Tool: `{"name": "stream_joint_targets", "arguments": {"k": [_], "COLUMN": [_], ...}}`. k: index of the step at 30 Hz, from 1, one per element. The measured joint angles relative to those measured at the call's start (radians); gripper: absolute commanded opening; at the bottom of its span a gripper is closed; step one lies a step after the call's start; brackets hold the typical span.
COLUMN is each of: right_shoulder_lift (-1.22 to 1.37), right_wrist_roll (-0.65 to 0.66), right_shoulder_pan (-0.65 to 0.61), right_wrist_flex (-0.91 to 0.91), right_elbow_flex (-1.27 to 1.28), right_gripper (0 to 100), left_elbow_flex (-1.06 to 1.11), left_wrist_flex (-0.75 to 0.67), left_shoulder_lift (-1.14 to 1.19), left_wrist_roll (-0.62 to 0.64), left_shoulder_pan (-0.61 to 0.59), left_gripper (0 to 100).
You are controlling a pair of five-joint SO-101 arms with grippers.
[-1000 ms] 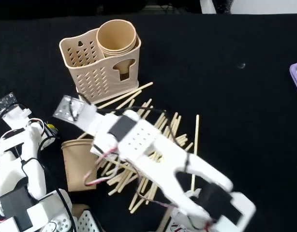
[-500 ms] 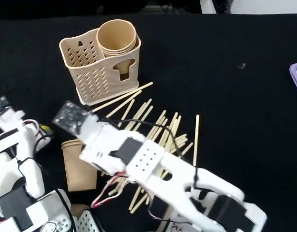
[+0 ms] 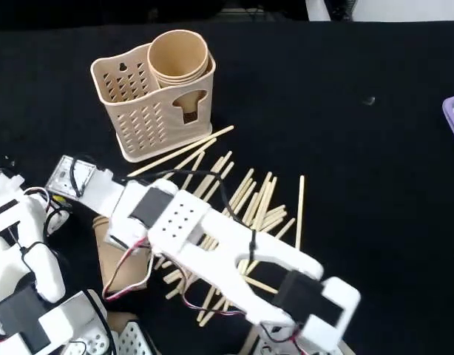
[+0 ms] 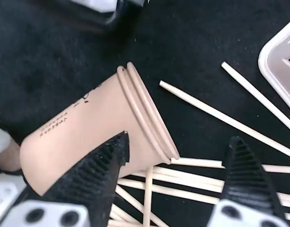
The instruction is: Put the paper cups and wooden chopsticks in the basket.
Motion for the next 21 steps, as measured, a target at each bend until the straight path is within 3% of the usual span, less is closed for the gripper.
{"name": "stream_joint_targets", "arguments": {"k": [6, 14, 21], "right_shoulder_lift": [0.029, 0.034, 0.034], "right_wrist_roll": [-0.003, 0.097, 0.061], "right_shoulder_pan": [-0.006, -0.011, -0.009], "right_wrist_flex": [0.037, 0.086, 0.086], "right_elbow_flex": [-0.043, -0.052, -0.061], "right_gripper": [29.4, 2.8, 1.8], "left_elbow_flex": [0.000, 0.000, 0.000], "left_wrist_flex": [0.000, 0.000, 0.000], "left_shoulder_lift": [0.000, 0.000, 0.000], "left_wrist_roll": [0.003, 0.003, 0.003], "left_shoulder_pan": [0.000, 0.000, 0.000], "left_gripper": [24, 24, 24]}}
